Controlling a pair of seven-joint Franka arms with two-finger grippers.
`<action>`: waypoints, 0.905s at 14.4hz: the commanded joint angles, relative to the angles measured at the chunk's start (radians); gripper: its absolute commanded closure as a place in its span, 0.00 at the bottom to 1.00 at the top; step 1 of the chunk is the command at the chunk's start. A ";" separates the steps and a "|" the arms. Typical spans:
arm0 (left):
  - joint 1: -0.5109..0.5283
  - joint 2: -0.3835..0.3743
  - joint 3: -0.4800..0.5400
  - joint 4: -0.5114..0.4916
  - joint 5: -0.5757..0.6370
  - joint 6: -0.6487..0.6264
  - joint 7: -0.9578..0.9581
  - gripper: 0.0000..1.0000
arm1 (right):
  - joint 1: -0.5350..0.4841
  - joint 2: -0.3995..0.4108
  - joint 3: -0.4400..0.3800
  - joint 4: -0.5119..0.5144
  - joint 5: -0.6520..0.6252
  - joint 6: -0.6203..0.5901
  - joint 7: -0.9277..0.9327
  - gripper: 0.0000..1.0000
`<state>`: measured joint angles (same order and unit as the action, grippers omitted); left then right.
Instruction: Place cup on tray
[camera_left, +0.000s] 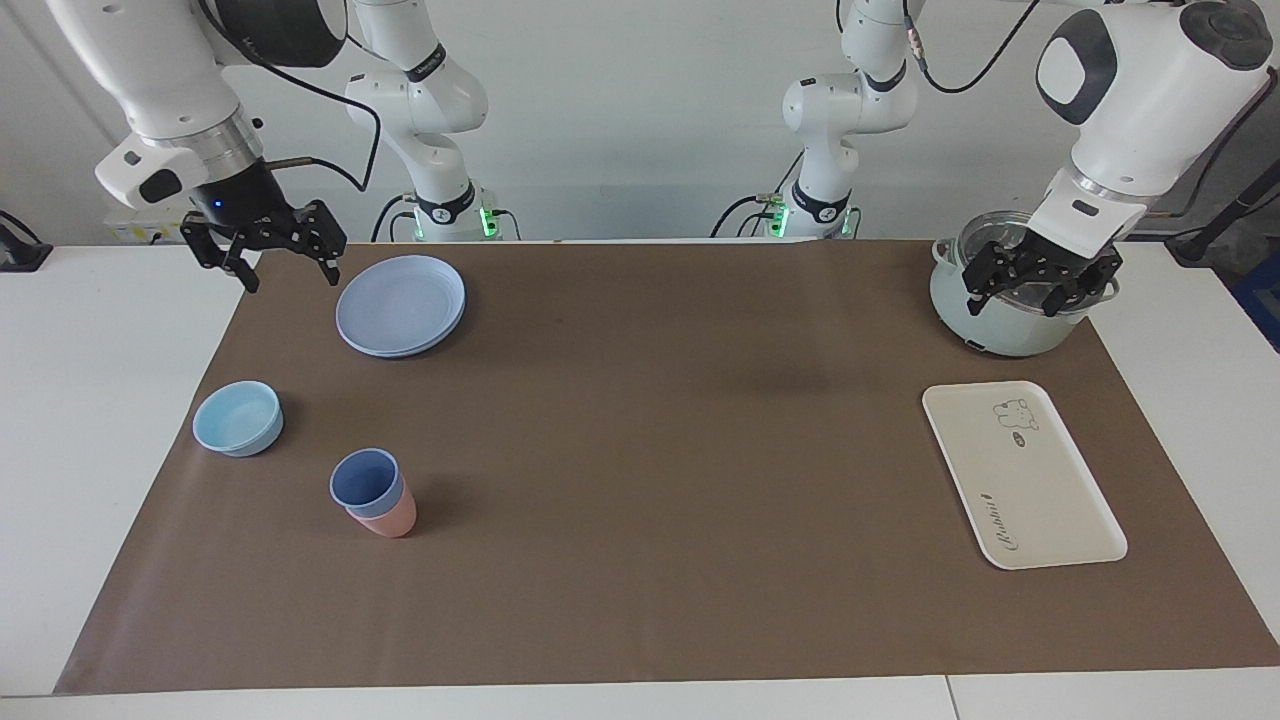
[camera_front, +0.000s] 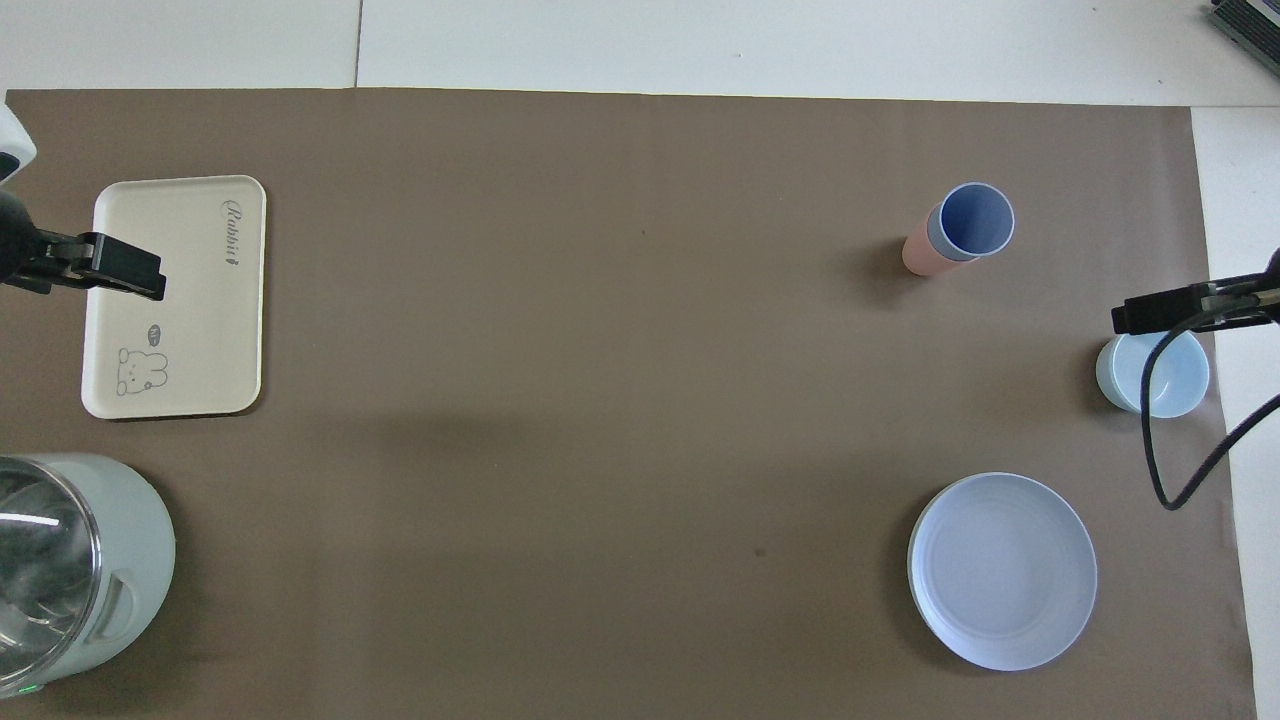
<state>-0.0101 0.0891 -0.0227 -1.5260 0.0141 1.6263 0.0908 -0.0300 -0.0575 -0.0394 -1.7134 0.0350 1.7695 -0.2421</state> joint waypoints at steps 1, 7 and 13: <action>0.004 -0.026 -0.003 -0.029 0.015 0.010 0.012 0.00 | -0.050 -0.050 0.004 -0.165 0.040 0.219 -0.283 0.00; 0.004 -0.026 -0.003 -0.029 0.015 0.010 0.012 0.00 | -0.160 0.036 0.003 -0.281 0.409 0.478 -0.848 0.00; 0.004 -0.026 -0.003 -0.029 0.015 0.010 0.012 0.00 | -0.220 0.217 0.003 -0.281 0.894 0.535 -1.388 0.00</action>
<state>-0.0101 0.0891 -0.0227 -1.5260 0.0141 1.6263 0.0910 -0.2379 0.1235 -0.0458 -1.9989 0.8418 2.2948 -1.5320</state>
